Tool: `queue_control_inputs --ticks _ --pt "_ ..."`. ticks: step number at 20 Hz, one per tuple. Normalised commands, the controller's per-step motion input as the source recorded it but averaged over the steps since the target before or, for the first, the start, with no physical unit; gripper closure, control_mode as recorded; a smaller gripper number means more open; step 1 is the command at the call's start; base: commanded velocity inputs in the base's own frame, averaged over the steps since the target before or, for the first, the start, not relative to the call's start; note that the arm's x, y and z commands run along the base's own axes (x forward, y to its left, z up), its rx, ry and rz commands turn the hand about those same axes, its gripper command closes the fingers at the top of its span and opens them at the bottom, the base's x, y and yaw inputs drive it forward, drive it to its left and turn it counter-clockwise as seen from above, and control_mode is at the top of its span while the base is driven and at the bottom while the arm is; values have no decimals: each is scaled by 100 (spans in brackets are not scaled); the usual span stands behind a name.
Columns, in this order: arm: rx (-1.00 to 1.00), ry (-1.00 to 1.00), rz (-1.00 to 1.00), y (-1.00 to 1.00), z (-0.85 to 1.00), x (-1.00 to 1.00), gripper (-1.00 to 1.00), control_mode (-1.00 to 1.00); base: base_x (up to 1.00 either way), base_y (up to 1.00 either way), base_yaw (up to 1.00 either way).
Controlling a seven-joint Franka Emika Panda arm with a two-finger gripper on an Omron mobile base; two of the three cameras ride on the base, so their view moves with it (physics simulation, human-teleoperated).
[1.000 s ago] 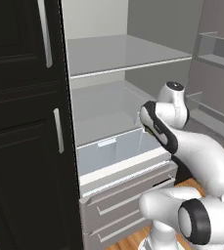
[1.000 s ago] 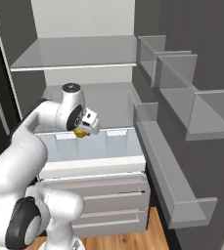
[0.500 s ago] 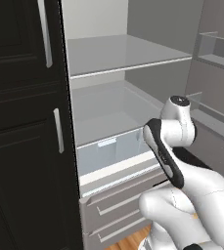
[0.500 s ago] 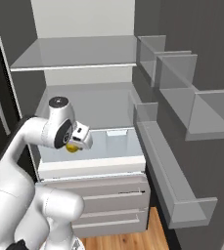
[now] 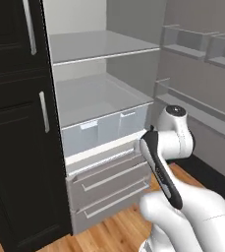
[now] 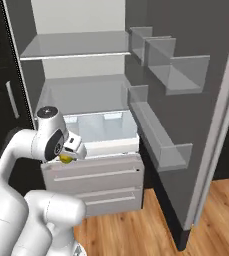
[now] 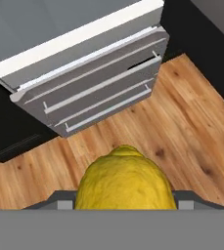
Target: Grab the garlic and lemon from the fridge, place them in the blender, close the lid, and turn on the blender to create a marinade.
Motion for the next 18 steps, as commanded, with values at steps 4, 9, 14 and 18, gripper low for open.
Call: queue_control_inputs --ticks 4,9,14,18 --pt "0 0 0 0 0 0 100 100 -100 0 -48" --pt "0 0 0 0 0 0 100 100 -99 0 -69" --pt "0 0 0 0 0 0 100 100 -66 0 -80" --pt "0 0 0 0 0 0 100 100 -16 -18 -85"
